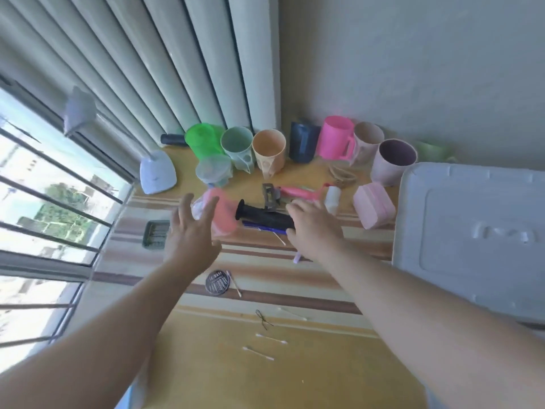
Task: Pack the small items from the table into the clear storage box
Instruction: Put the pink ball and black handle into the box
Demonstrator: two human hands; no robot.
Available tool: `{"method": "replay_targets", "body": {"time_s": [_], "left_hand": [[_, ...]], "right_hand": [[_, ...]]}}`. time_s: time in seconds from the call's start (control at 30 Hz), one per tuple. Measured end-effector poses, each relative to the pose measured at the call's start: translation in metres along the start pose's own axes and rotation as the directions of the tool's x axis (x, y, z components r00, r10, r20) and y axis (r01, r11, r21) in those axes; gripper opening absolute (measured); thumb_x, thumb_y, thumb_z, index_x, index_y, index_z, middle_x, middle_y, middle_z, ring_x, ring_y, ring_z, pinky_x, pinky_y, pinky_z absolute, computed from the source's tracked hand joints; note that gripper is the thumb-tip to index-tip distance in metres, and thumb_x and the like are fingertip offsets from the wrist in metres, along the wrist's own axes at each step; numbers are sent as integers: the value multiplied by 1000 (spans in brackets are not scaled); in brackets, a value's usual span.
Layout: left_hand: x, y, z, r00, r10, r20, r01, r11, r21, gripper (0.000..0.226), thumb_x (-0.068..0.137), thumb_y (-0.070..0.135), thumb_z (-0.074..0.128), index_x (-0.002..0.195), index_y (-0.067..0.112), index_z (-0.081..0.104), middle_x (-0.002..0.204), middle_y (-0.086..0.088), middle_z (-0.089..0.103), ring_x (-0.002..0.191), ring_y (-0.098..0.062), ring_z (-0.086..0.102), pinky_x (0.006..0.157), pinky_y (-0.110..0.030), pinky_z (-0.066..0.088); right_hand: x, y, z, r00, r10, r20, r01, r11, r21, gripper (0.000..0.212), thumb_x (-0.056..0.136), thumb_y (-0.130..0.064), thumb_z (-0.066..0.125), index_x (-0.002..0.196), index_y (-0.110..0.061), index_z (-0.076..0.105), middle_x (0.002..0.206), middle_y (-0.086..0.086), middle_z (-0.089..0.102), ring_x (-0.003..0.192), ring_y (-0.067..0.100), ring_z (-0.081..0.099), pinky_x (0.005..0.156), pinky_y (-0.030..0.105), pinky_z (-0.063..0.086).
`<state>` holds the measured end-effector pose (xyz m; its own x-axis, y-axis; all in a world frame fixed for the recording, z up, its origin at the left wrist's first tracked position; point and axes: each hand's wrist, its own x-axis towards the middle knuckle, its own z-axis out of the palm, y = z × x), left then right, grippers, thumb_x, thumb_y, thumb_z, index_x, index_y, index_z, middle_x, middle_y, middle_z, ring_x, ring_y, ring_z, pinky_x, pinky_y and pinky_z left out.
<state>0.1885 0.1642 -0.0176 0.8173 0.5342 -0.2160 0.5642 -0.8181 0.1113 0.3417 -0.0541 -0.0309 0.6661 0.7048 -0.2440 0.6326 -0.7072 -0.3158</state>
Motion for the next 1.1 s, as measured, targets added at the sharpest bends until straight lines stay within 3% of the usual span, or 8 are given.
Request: {"method": "replay_targets", "body": {"time_s": [0.07, 0.17, 0.3, 0.43, 0.67, 0.83, 0.93, 1.1], "left_hand": [[22, -11, 3, 998, 66, 17, -67, 996, 62, 107, 78, 41, 81, 156, 48, 9, 163, -12, 0, 146, -48, 17, 112, -60, 39], [48, -18, 12, 986, 133, 96, -138, 989, 49, 112, 68, 61, 84, 154, 51, 13, 164, -11, -2, 147, -48, 16, 113, -63, 39], [57, -20, 26, 979, 185, 90, -183, 983, -23, 94, 64, 38, 94, 142, 41, 41, 160, -13, 7, 138, -49, 28, 100, -65, 50], [44, -24, 30, 990, 142, 6, -141, 988, -69, 77, 64, 32, 91, 129, 39, 49, 151, -11, 20, 127, -46, 40, 89, -61, 56], [-32, -13, 5, 969, 179, -171, -221, 937, -271, 82, 52, 31, 97, 125, 32, 59, 147, -12, 29, 120, -49, 48, 90, -56, 55], [-92, 49, -35, 913, 302, -274, -391, 842, -372, 85, 50, 31, 100, 126, 26, 63, 147, -12, 33, 127, -32, 42, 89, -41, 52], [-126, 105, -51, 862, 420, -285, -505, 770, -390, 85, 52, 33, 100, 129, 24, 63, 148, -13, 33, 130, -29, 39, 88, -37, 47], [-193, 211, -46, 748, 592, -302, -662, 631, -404, 87, 53, 37, 99, 130, 21, 62, 148, -11, 32, 132, -28, 38, 91, -48, 54]], "right_hand": [[19, -6, 14, 997, 58, 45, -57, 998, -22, 13, 99, -26, 59, 104, -19, 50, 122, 0, 62, 124, 32, 50, 86, 41, 47], [35, -6, 36, 987, 154, 54, -152, 988, -37, 12, 98, -19, 57, 110, -20, 54, 101, 1, 67, 115, 31, 53, 66, 37, 42], [39, -2, 56, 982, 187, 30, -184, 979, -87, 17, 94, -18, 63, 97, -21, 47, 96, 0, 65, 104, 31, 54, 63, 36, 42], [26, -3, 59, 981, 178, 80, -166, 977, -136, 22, 88, -21, 73, 101, -20, 55, 98, 1, 66, 96, 27, 56, 78, 44, 56], [-39, 14, 16, 997, 76, -6, -75, 994, 83, 31, 78, -29, 79, 102, -29, 60, 100, -10, 58, 95, 23, 58, 69, 39, 53], [-138, 64, -43, 987, 34, -156, -22, 996, 83, 47, 79, -23, 70, 123, -40, 65, 105, -23, 58, 93, 20, 55, 70, 32, 41], [-214, 100, -79, 974, 80, -212, -67, 995, 68, 35, 79, -23, 68, 109, -41, 65, 89, -20, 52, 80, 26, 54, 71, 37, 43], [-351, 168, -112, 937, 245, -249, -204, 962, 179, 42, 69, -20, 69, 107, -37, 68, 97, -13, 66, 87, 23, 61, 81, 40, 50]]}}
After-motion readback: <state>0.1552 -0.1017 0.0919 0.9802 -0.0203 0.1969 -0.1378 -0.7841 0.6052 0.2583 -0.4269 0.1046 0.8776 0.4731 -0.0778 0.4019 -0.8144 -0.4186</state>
